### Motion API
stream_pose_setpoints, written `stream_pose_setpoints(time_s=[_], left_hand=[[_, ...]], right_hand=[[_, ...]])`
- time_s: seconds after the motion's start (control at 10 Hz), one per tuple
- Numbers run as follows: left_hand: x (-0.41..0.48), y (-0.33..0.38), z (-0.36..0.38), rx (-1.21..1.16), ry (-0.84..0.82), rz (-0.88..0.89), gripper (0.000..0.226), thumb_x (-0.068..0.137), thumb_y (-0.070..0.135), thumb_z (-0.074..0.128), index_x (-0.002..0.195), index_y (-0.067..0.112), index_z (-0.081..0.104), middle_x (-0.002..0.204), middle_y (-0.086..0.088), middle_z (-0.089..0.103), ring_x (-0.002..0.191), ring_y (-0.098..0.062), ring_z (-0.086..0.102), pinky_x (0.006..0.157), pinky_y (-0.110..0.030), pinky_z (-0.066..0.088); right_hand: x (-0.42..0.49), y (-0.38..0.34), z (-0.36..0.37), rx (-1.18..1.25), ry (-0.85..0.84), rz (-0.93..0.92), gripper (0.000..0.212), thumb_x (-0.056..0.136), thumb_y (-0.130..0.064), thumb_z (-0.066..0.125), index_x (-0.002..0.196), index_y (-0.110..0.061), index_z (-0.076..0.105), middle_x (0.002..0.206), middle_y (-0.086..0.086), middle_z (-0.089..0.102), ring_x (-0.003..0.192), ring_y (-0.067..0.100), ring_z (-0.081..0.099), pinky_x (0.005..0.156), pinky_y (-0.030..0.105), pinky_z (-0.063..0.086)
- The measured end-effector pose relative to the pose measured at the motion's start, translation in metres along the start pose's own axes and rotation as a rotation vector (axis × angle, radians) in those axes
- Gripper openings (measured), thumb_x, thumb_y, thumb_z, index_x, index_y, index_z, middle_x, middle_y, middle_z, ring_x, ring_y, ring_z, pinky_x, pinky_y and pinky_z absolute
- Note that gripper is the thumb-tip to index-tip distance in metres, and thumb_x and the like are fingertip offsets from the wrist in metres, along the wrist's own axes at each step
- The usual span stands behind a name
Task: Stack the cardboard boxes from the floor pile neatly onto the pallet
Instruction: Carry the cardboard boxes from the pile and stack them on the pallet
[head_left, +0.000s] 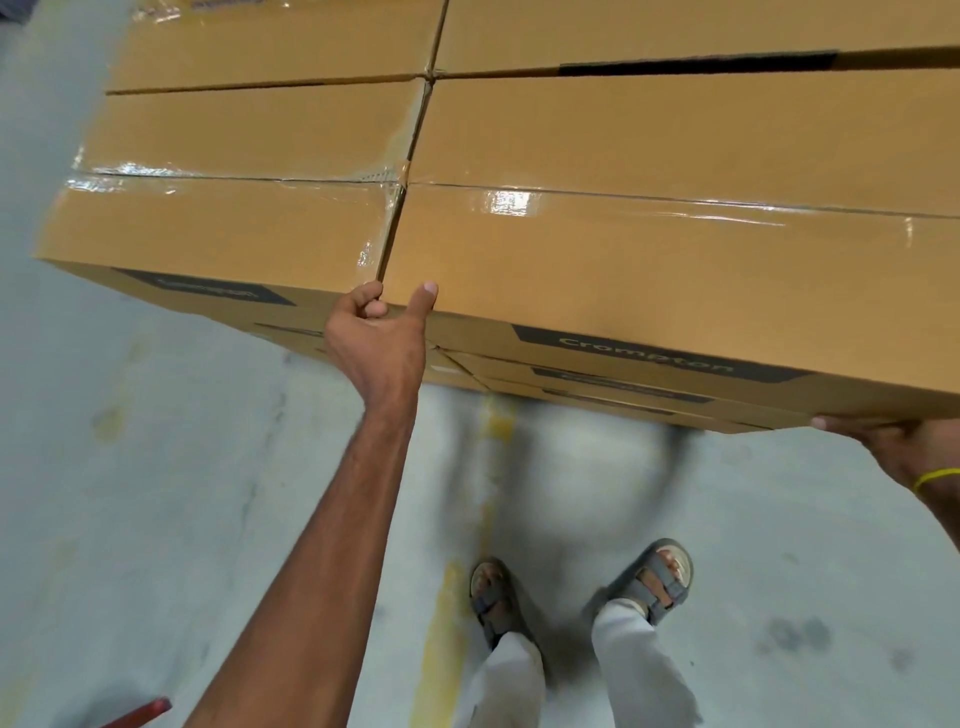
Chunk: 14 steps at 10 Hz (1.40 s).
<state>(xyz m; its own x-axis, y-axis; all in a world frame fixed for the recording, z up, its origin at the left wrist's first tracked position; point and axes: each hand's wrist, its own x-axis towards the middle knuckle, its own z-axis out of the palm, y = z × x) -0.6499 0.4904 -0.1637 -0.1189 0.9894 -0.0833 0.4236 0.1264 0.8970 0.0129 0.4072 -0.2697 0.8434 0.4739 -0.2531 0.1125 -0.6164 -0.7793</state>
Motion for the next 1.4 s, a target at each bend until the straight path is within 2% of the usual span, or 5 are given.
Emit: stream_pose_setpoints(time_s=[0.2, 0.5, 1.1, 1.3, 1.4], left_hand=[[-0.003, 0.0, -0.01, 0.196, -0.01, 0.135, 0.062, 0.064, 0.057, 0.091, 0.108, 0.016, 0.074, 0.086, -0.004, 0.066, 0.093, -0.026, 0.068, 0.088, -0.04, 0.056], [0.018, 0.007, -0.027, 0.66, -0.344, 0.397, 0.084, 0.096, 0.053, 0.064, 0.163, 0.013, 0.031, 0.173, -0.003, 0.018, 0.161, -0.023, 0.008, 0.128, -0.05, 0.019], [0.035, 0.025, -0.025, 0.927, -0.491, 0.212, 0.054, 0.098, 0.04, 0.068, 0.133, 0.001, 0.055, 0.156, -0.015, 0.042, 0.152, -0.038, 0.026, 0.109, -0.064, 0.041], [-0.001, 0.097, 0.037, 0.933, -0.394, 0.473, 0.032, 0.081, 0.041, 0.067, 0.075, 0.012, 0.057, 0.083, -0.01, 0.059, 0.08, -0.039, 0.058, 0.068, -0.049, 0.051], [-0.037, 0.115, 0.122, 0.847, -0.576, 0.722, 0.057, 0.087, 0.044, 0.054, 0.119, -0.001, 0.065, 0.126, -0.027, 0.065, 0.119, -0.047, 0.061, 0.099, -0.06, 0.051]], right_hand=[[-0.404, 0.188, 0.02, -0.17, -0.05, 0.229, 0.089, 0.054, -0.05, 0.097, 0.129, -0.018, 0.062, 0.122, -0.005, 0.065, 0.116, 0.017, 0.058, 0.105, 0.042, 0.047], [-0.426, 0.188, -0.025, 0.217, -0.008, 0.442, 0.008, 0.08, -0.019, 0.075, 0.079, -0.027, 0.075, 0.105, 0.019, 0.073, 0.098, 0.03, 0.071, 0.075, 0.041, 0.062], [-0.423, 0.042, -0.069, 0.746, -0.254, 0.545, 0.05, 0.106, -0.05, 0.031, 0.129, -0.022, 0.066, 0.125, 0.006, 0.071, 0.12, 0.025, 0.064, 0.111, 0.049, 0.042], [-0.358, 0.019, -0.101, 0.611, -0.007, 0.513, 0.043, 0.108, -0.033, 0.036, 0.145, -0.019, 0.053, 0.147, 0.002, 0.054, 0.135, 0.022, 0.05, 0.118, 0.044, 0.031], [-0.298, -0.013, -0.109, 0.599, -0.001, 0.416, 0.045, 0.108, -0.033, 0.038, 0.149, -0.017, 0.047, 0.15, 0.001, 0.049, 0.138, 0.02, 0.046, 0.118, 0.041, 0.032]])
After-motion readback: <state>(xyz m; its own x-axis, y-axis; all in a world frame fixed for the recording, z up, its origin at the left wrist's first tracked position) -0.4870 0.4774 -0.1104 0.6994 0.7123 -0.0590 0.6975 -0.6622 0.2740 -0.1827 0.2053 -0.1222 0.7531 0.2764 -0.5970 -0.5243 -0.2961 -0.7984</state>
